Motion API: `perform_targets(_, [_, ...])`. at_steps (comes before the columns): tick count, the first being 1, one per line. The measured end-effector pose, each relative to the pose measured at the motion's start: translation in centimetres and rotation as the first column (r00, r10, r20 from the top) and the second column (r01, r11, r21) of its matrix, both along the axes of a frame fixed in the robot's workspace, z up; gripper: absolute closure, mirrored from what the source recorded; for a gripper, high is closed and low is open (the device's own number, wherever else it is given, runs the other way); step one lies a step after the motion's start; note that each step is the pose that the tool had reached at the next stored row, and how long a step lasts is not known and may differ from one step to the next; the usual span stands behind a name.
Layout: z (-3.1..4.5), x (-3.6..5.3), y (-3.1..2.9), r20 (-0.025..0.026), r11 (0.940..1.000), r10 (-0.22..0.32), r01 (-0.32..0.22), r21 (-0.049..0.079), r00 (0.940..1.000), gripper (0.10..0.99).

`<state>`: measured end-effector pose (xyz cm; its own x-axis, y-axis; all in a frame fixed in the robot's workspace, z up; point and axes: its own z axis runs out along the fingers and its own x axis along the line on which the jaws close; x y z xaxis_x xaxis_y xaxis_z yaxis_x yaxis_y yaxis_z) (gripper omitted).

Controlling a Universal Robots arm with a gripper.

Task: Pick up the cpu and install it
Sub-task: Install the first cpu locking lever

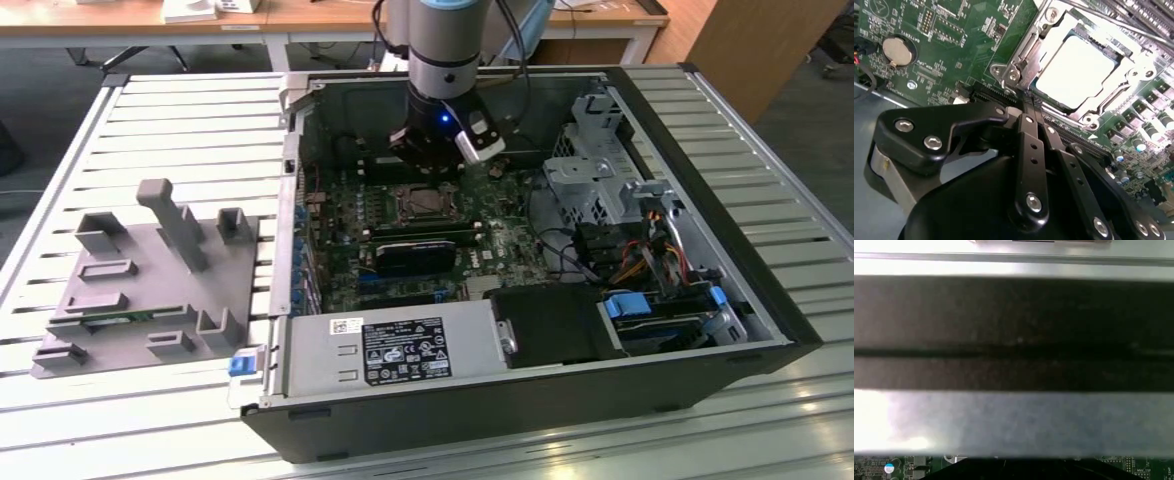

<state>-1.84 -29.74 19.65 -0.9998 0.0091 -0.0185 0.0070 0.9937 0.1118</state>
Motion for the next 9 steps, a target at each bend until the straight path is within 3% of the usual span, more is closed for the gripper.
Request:
perform_targets(5, [-0.02, 0.01, 0.0, -0.0001, 1.0, 0.0, 0.0, -0.002, 1.0, 0.98])
perform_targets(9, [1.02, 0.02, 0.0, -0.0001, 1.0, 0.0, 0.0, -0.001, 1.0, 0.98])
